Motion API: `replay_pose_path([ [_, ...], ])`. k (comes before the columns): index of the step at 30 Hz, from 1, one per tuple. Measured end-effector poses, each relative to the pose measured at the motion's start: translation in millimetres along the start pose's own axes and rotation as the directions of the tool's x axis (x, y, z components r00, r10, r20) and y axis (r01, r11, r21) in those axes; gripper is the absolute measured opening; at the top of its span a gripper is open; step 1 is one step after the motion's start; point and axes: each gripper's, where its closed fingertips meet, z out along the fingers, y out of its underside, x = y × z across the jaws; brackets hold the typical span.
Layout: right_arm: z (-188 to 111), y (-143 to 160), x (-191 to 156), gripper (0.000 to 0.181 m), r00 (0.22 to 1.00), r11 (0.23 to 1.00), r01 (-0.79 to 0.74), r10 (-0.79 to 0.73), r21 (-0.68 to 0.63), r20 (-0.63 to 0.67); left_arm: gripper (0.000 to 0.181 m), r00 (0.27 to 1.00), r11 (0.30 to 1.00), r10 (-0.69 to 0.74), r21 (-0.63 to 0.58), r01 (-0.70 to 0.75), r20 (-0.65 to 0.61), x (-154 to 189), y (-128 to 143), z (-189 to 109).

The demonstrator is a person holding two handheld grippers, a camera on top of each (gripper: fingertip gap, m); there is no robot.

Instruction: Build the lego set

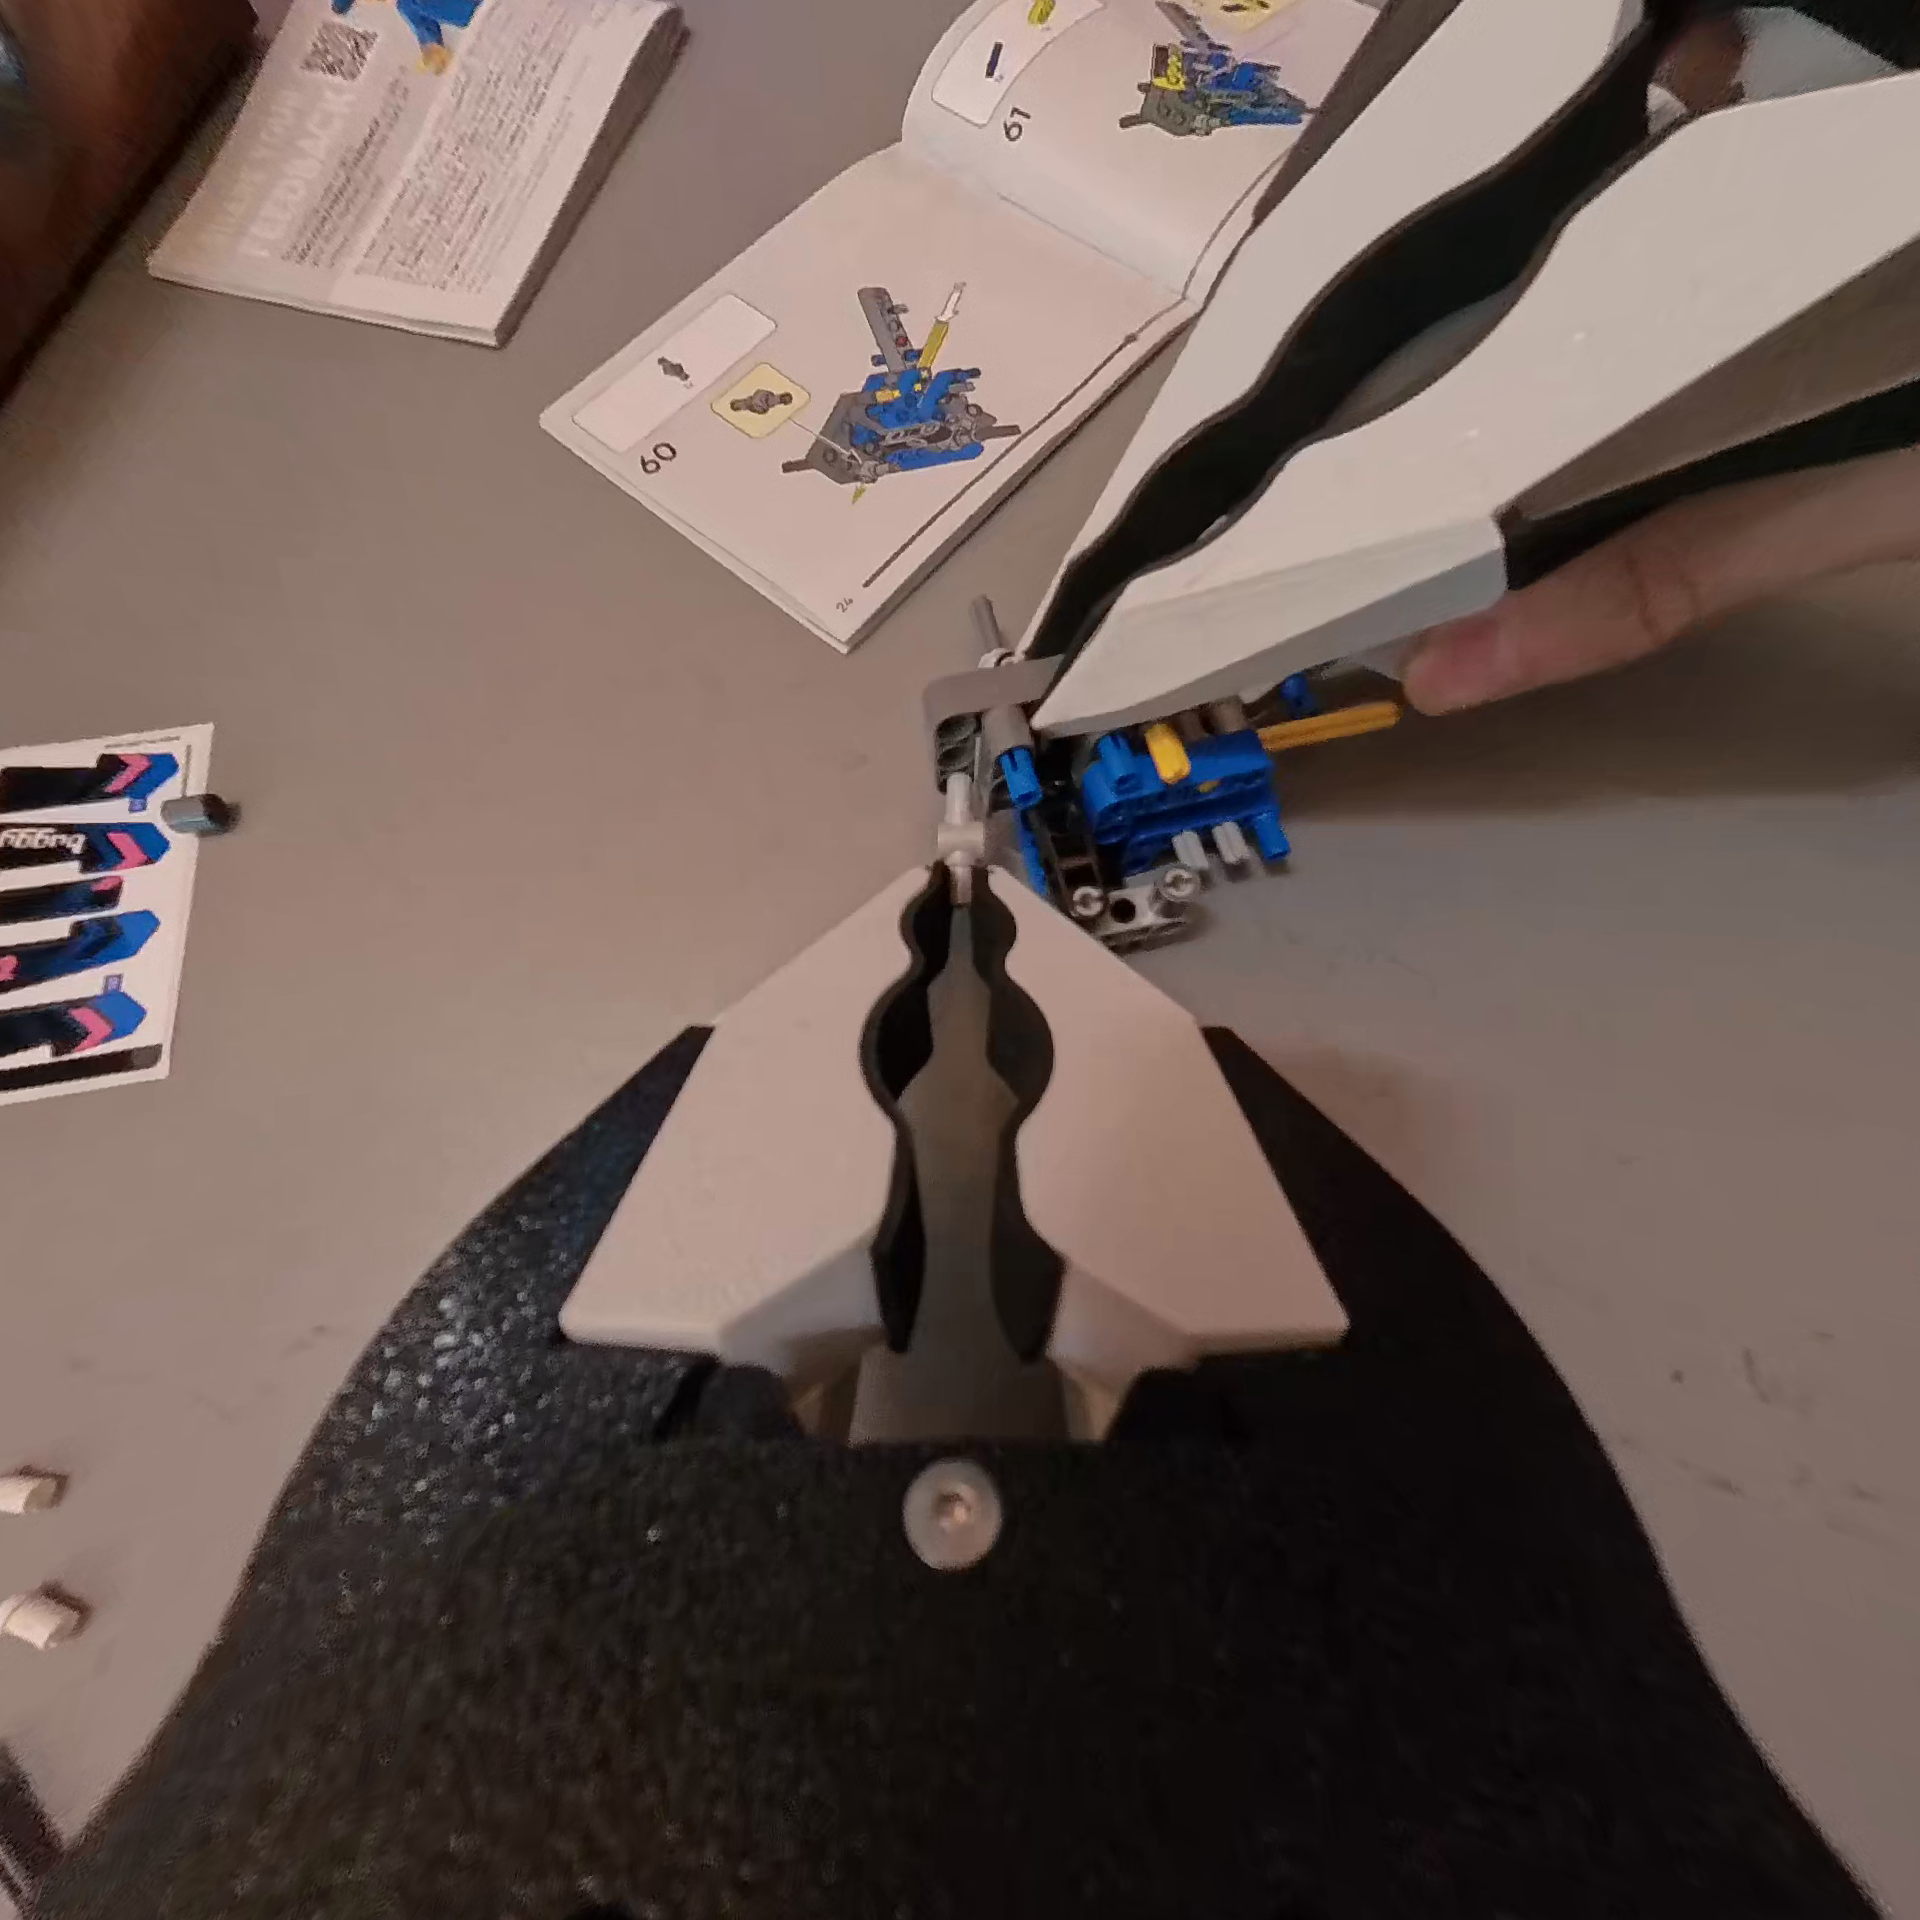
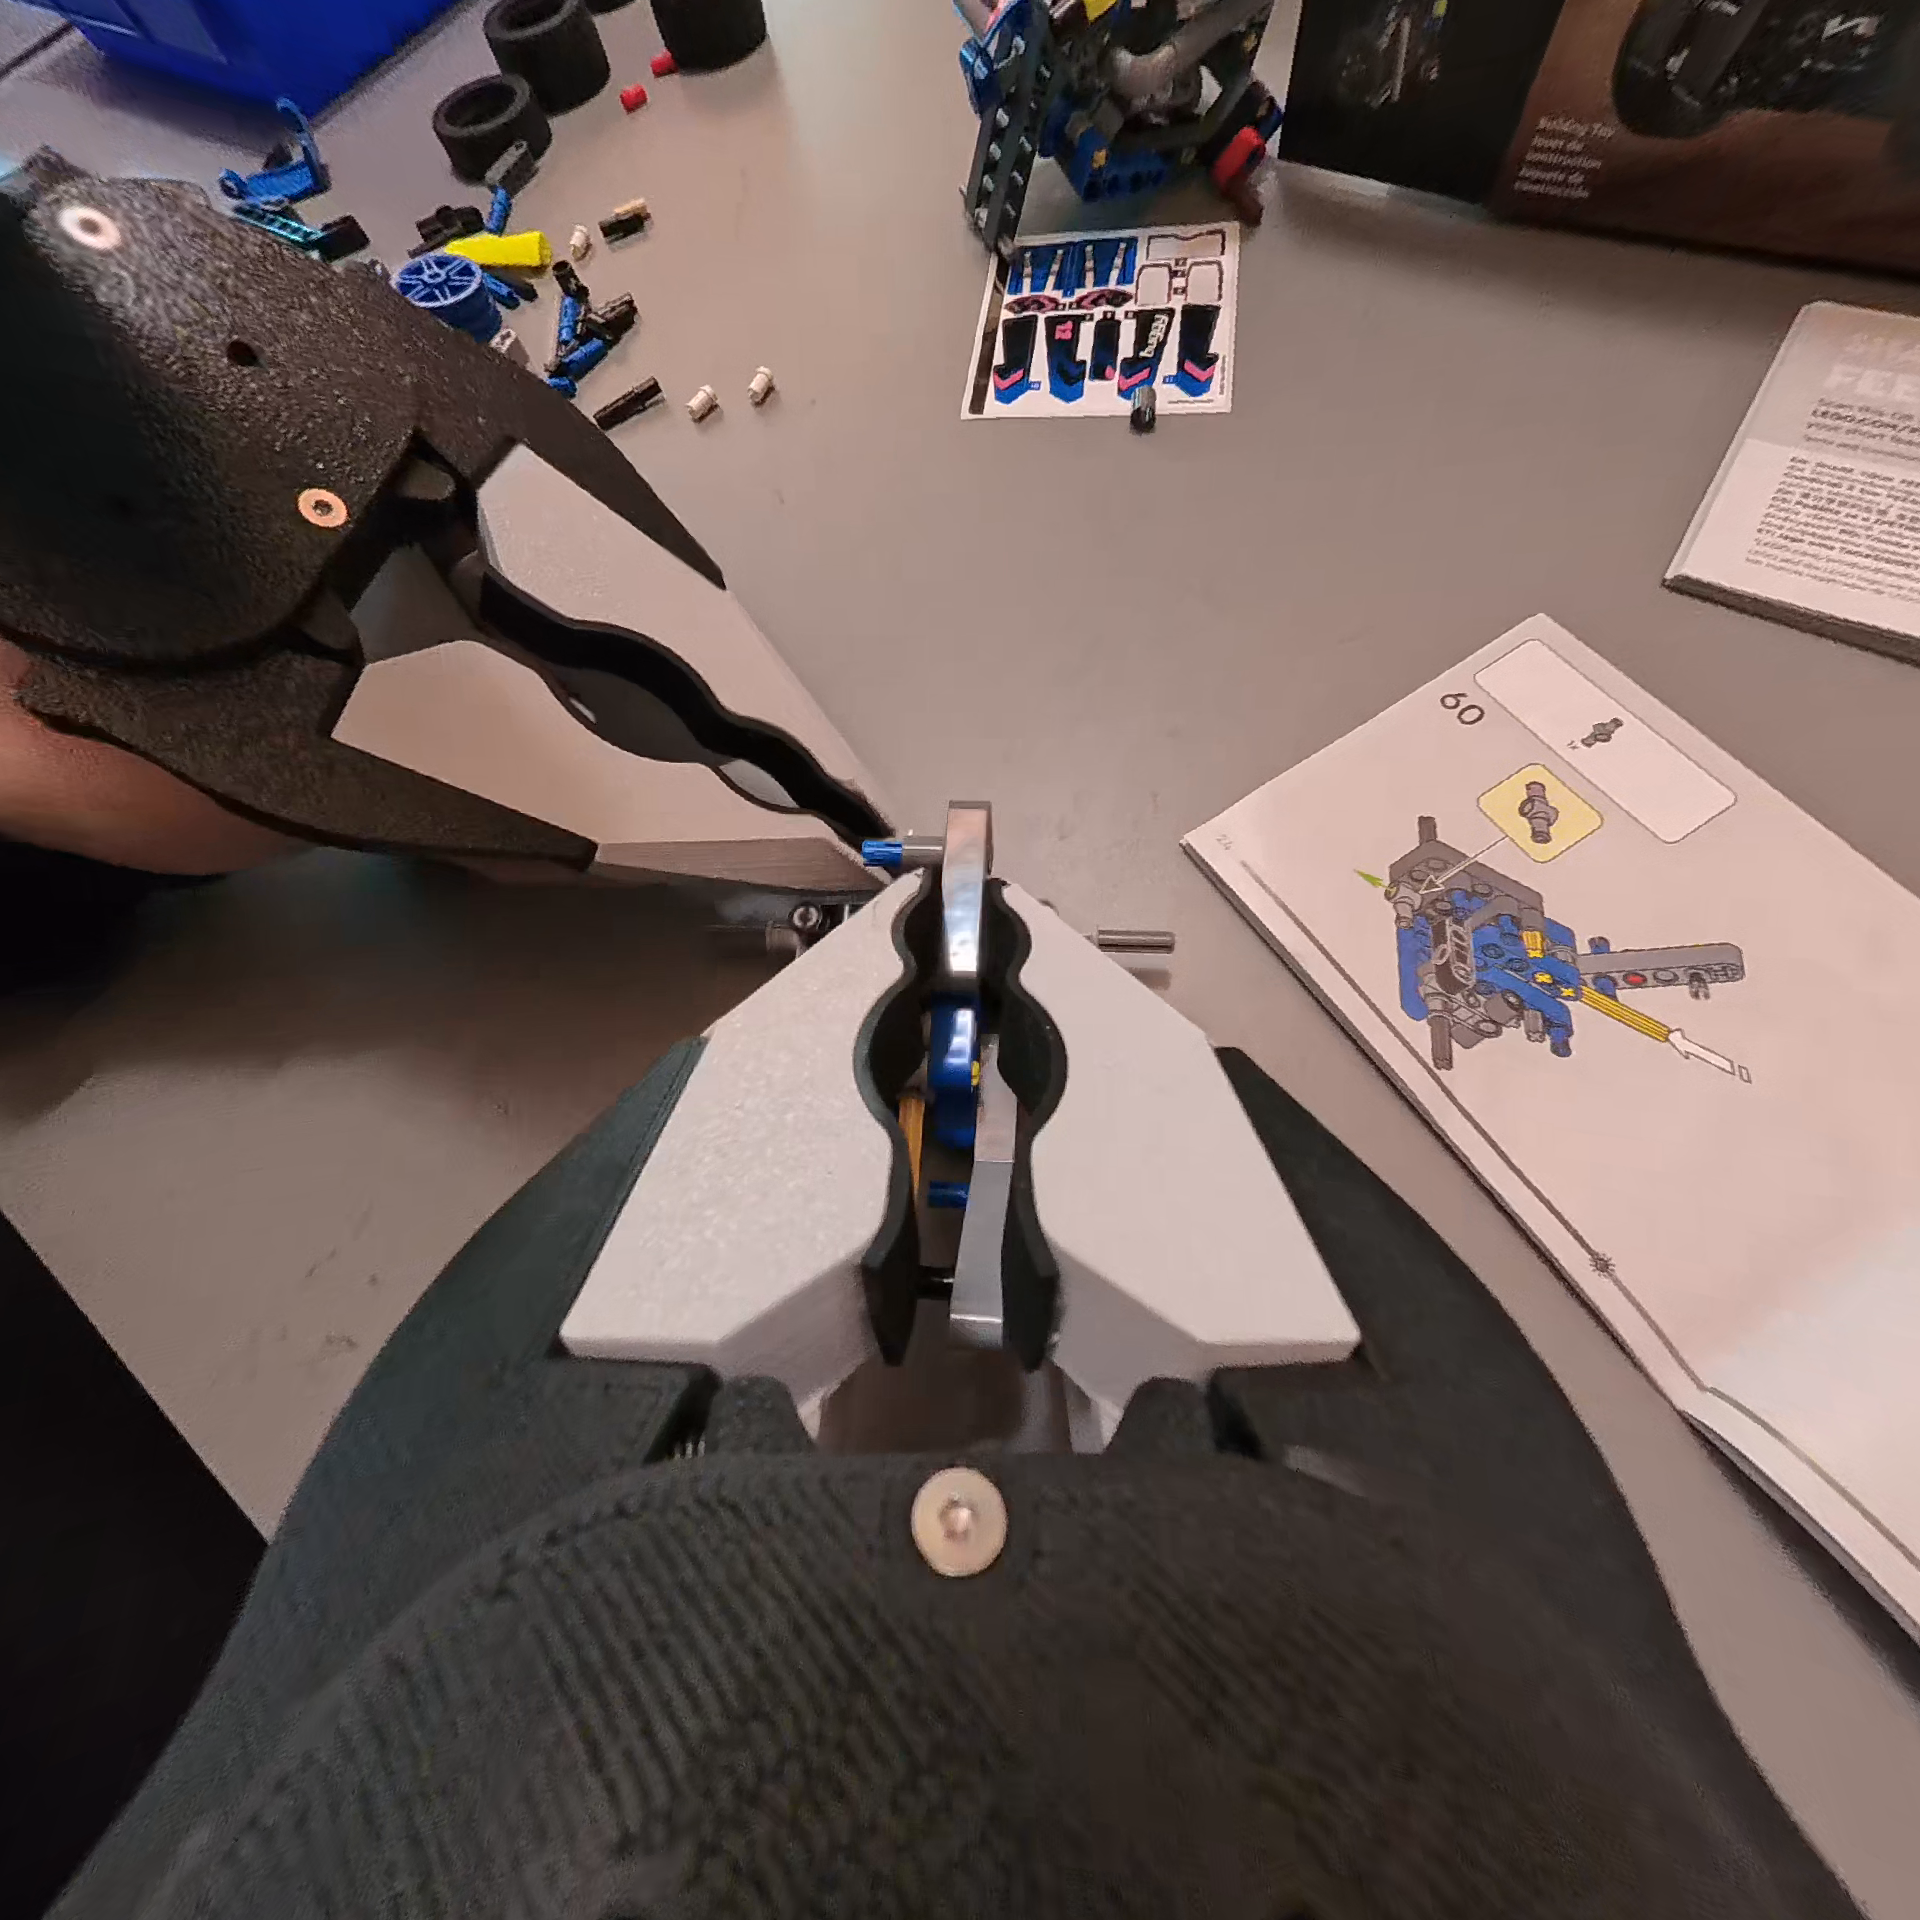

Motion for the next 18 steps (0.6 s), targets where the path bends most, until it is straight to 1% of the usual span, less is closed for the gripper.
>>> replay_pose_path([
  [3,-2.0,-0.1,0.9,0.007,1.000,1.000,0.009,-0.009,0.002,-0.005,0.001,1.000,1.000,0.004,0.026,-0.005,0.011,-1.5,-3.5,-1.6],
  [9,-4.0,0.1,1.7,0.007,1.000,1.000,0.000,0.000,0.012,0.007,0.000,1.000,0.999,0.023,0.041,-0.023,0.012,-0.9,-5.8,-2.1],
  [12,-3.8,-0.1,1.7,0.007,1.000,1.000,0.008,-0.008,0.009,0.006,0.000,1.000,0.999,-0.007,0.046,0.008,-0.012,-0.9,-6.0,-3.0],
  [16,-3.1,-0.7,0.4,0.007,1.000,1.000,0.021,-0.020,-0.009,0.013,0.001,0.995,0.996,-0.085,0.032,0.087,-0.057,-0.3,-3.8,-2.5],
  [18,-2.8,-1.3,0.1,0.006,0.999,0.999,0.039,-0.038,-0.031,0.033,0.000,0.995,0.996,-0.083,0.027,0.084,-0.051,-1.0,-3.0,-1.9],
])
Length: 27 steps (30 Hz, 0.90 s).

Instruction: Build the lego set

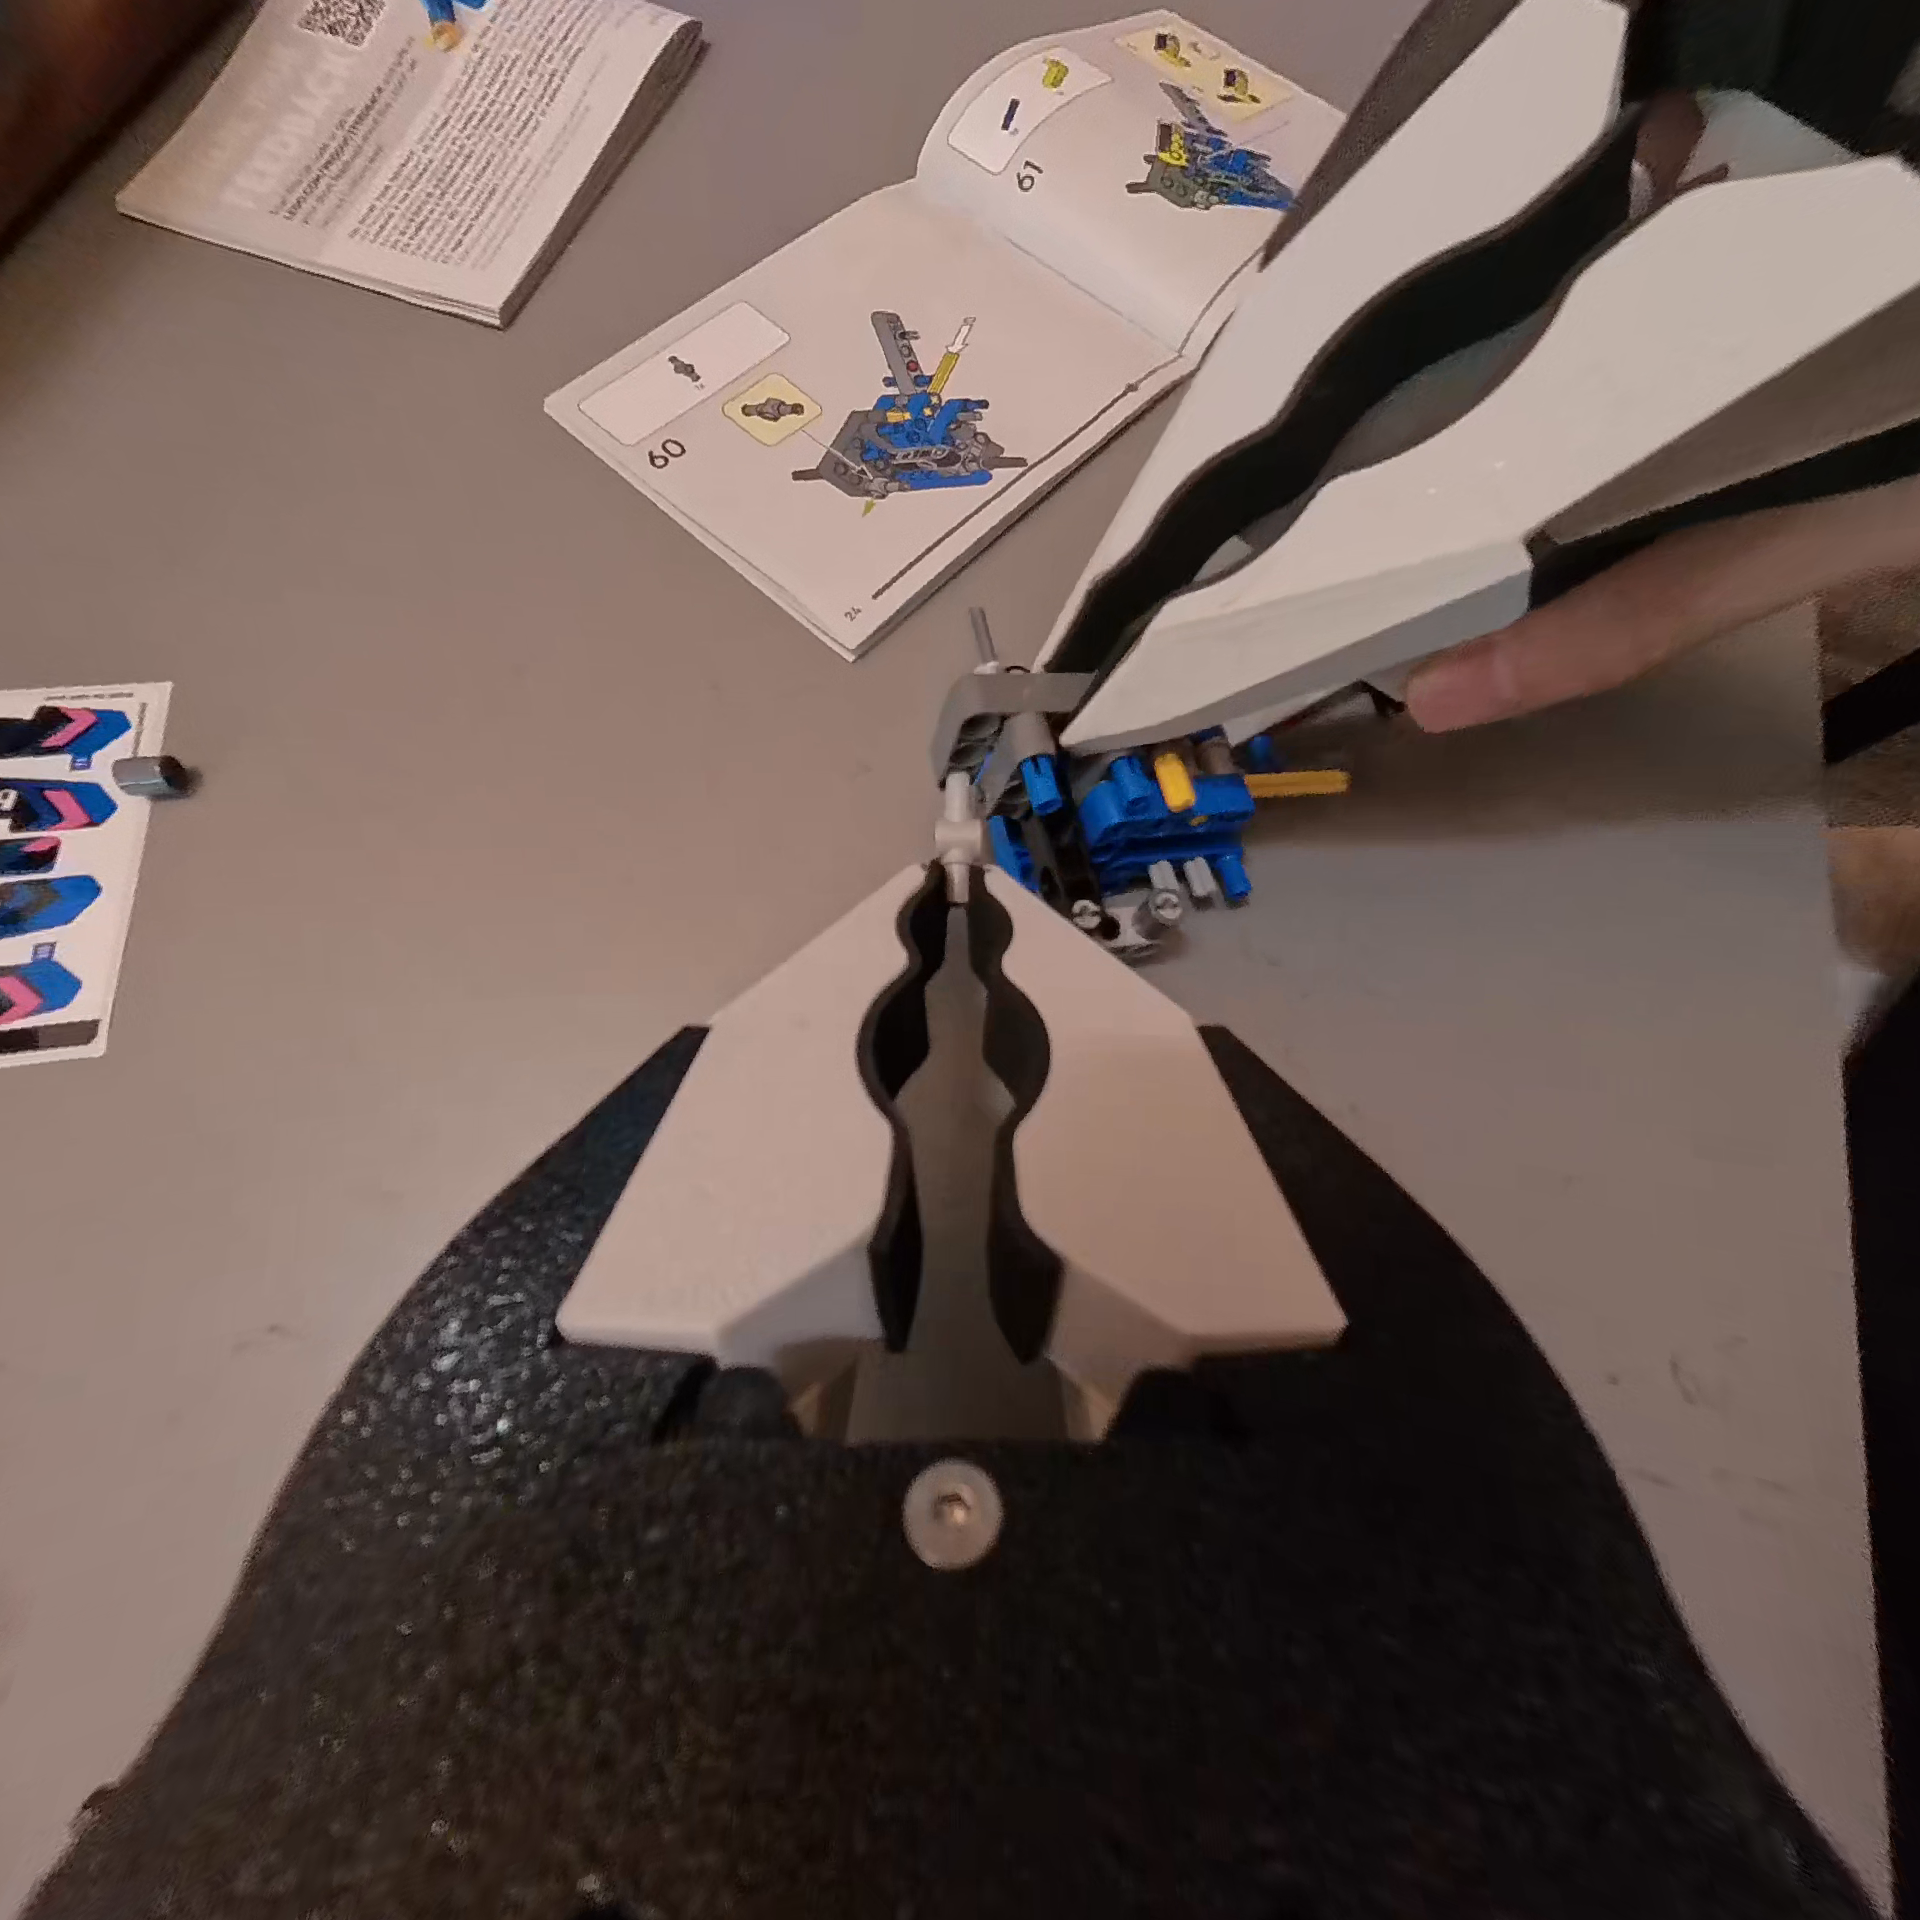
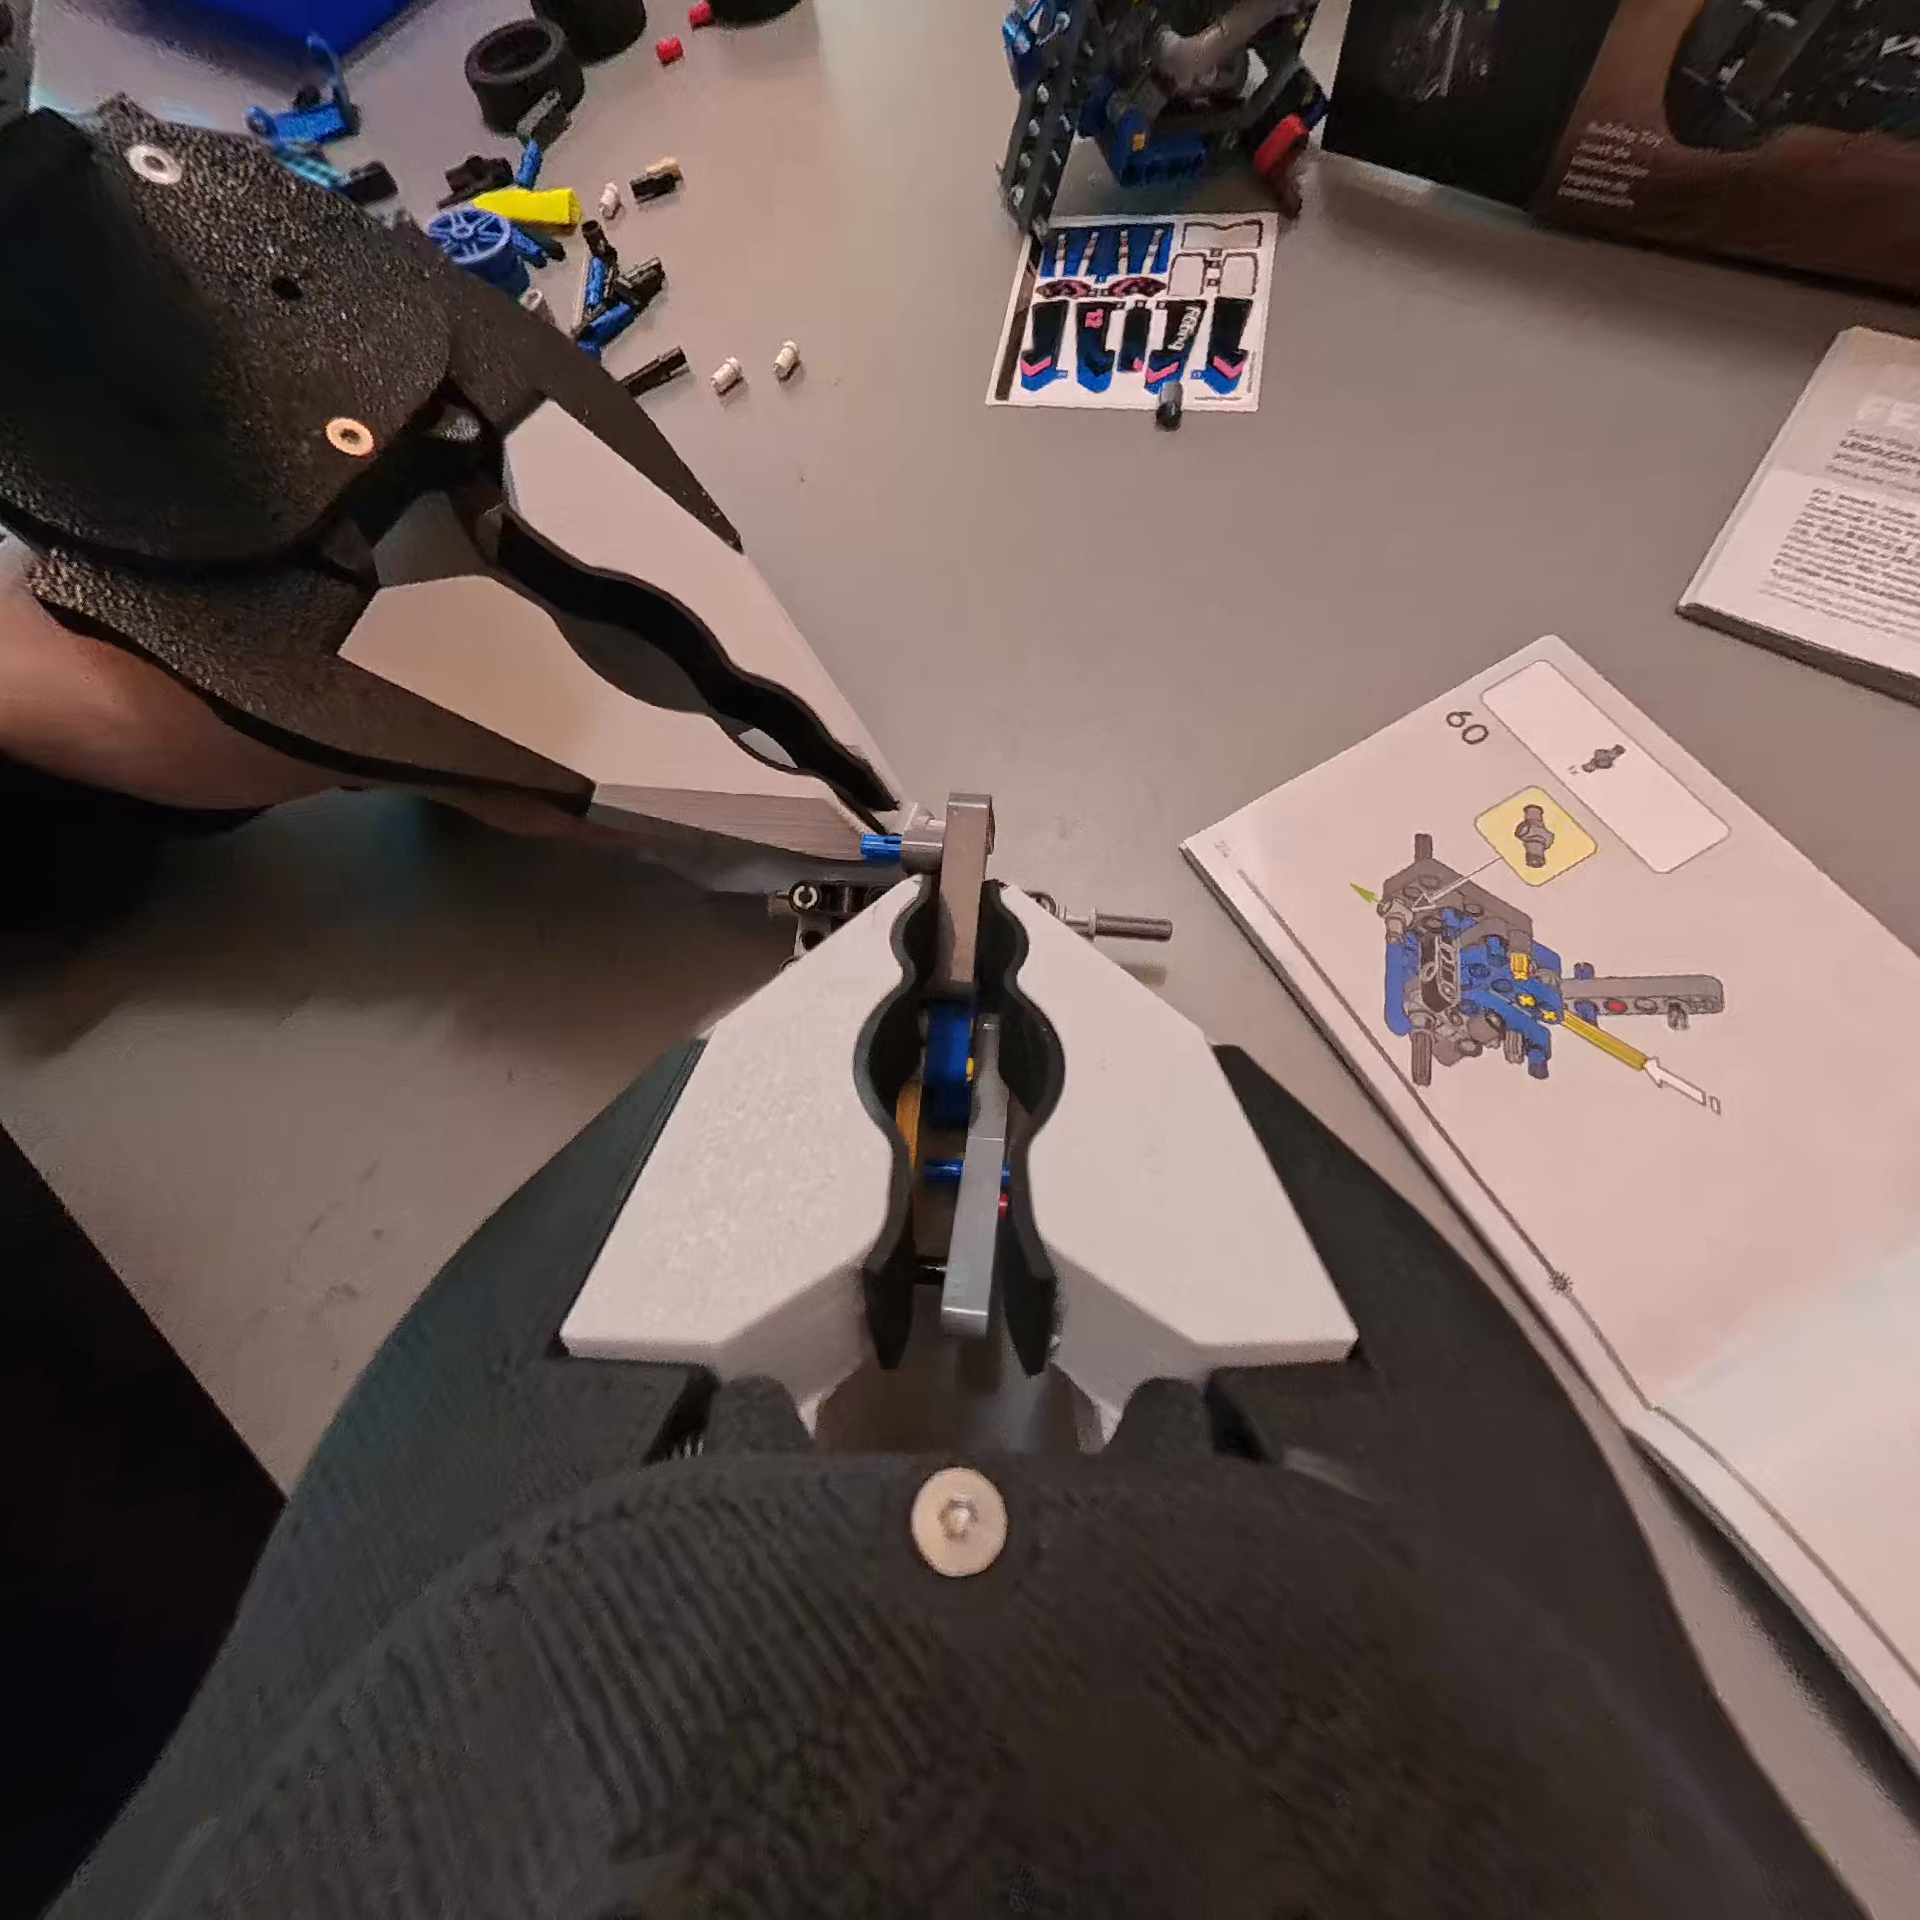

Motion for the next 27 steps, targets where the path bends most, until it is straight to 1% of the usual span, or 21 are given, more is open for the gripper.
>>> replay_pose_path([
  [3,2.6,-2.1,-1.9,0.010,0.999,1.000,0.013,-0.012,-0.025,0.048,0.000,0.999,1.000,0.030,-0.009,-0.030,0.028,-2.7,0.8,0.7],
  [5,4.4,-2.4,-1.2,0.012,0.997,0.998,0.016,-0.012,-0.058,0.077,0.001,0.999,0.999,0.037,0.003,-0.037,0.024,-1.8,-1.4,0.8],
  [9,12.3,1.9,-6.8,0.018,0.983,0.984,0.015,0.017,-0.177,0.181,0.001,0.997,0.998,0.062,-0.016,-0.061,0.047,-3.4,0.3,2.7],
  [10,13.3,2.0,-4.3,0.014,0.984,0.981,0.025,0.009,-0.194,0.176,0.001,0.997,0.998,0.063,-0.015,-0.062,0.051,-4.3,0.2,2.7],
  [12,15.5,1.1,-4.7,0.014,0.983,0.978,0.039,-0.001,-0.206,0.184,0.001,0.996,0.998,0.064,-0.024,-0.063,0.057,-6.6,1.4,2.8],
  [15,17.0,0.3,-4.5,0.014,0.981,0.981,0.042,-0.005,-0.192,0.192,0.001,0.994,0.996,0.081,-0.031,-0.079,0.072,-8.3,2.2,3.1],
  [20,16.4,-0.5,-5.1,0.014,0.960,0.993,0.011,0.022,-0.116,0.280,0.001,0.993,0.996,0.088,-0.035,-0.085,0.084,-9.3,1.7,4.0],
  [23,16.3,-1.6,-5.1,0.014,0.969,0.997,0.038,-0.019,-0.071,0.245,0.001,0.992,0.995,0.094,-0.028,-0.092,0.086,-9.0,-0.1,3.0],
  [27,16.5,-2.4,-4.5,0.014,0.982,0.999,0.012,-0.004,-0.041,0.186,0.000,0.975,0.984,0.178,-0.028,-0.176,0.135,-10.0,-3.5,0.9],
])
